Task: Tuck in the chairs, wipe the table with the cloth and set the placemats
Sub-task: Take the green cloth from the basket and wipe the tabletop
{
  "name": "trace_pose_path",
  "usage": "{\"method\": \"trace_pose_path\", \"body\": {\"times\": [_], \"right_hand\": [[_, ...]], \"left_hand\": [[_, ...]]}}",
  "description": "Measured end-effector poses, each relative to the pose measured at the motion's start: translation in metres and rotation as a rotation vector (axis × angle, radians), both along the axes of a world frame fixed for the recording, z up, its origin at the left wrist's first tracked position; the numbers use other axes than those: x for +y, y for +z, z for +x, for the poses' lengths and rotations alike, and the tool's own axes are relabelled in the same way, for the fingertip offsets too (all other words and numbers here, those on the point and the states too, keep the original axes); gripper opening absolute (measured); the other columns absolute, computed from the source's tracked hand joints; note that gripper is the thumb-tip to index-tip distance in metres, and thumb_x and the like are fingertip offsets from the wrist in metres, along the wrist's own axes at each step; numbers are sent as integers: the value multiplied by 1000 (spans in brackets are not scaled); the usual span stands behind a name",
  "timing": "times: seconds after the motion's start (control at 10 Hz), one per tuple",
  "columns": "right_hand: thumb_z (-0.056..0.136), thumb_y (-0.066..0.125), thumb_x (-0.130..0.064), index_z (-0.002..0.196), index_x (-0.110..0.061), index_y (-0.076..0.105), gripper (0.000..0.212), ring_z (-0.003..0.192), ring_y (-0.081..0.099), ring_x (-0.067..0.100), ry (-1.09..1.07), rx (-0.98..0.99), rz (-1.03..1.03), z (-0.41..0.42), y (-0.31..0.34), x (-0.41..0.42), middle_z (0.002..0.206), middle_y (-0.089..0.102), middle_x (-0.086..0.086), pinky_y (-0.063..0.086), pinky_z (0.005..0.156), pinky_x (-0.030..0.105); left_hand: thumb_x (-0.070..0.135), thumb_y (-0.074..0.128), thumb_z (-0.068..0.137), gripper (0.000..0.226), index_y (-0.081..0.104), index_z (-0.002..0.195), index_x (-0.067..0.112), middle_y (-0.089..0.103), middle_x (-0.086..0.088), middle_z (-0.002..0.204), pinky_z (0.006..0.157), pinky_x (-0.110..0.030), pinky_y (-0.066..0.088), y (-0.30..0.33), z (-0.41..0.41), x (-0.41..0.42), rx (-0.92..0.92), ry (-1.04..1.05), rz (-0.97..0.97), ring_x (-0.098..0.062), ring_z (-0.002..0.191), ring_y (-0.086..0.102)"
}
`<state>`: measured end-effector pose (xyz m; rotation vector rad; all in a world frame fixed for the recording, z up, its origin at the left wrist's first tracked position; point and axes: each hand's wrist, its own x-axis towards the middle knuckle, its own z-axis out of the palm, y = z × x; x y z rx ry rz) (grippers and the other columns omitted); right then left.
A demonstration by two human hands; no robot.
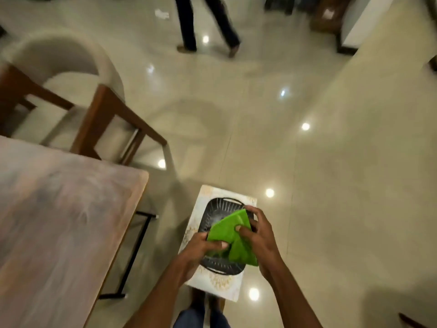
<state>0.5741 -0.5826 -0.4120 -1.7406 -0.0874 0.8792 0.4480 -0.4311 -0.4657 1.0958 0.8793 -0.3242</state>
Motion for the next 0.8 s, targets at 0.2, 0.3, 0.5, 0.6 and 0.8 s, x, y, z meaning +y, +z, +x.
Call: {"method": "trace_pose_path", "body": {"times": [0.2,0.3,0.5,0.6,0.8], "right_hand": [[74,85,-23,116,-1,74,49,96,79,36,-34,182,38,-8,37,-28,105,81,17,65,79,45],[75,92,-21,114,3,76,49,98,79,39,43,185,33,-15,51,-31,106,80,23,65,83,47],[56,81,-13,112,-7,75,56,86,80,13,246,-61,101,-24,92,-4,92,83,5,59,69,21],[63,73,-7,107,-10,79,44,88,80,11,352,-116,183,-35,104,19,95,83,9,58,72,19],[69,80,-32,98,-53,82,36,93,78,5,573,-350,104,-68,98,68,94,83,-9,58,82,26]], "left_hand": [[1,90,71,54,73,122,-6,78,-28,113,95,-54,63,57,7,-13,-61,70,27,-52,111,73],[1,89,63,62,72,122,-5,81,-22,104,78,-40,66,75,10,-13,-101,64,64,-39,93,79],[3,86,50,69,73,118,-5,83,-10,91,72,-27,61,82,-13,17,-238,84,169,-17,81,81],[18,93,53,84,69,131,-3,80,-17,117,96,-36,60,79,-37,39,-282,78,258,-27,111,77],[12,87,69,69,67,134,2,73,-19,131,111,-47,53,64,-93,128,-305,230,403,-37,131,67]]}}
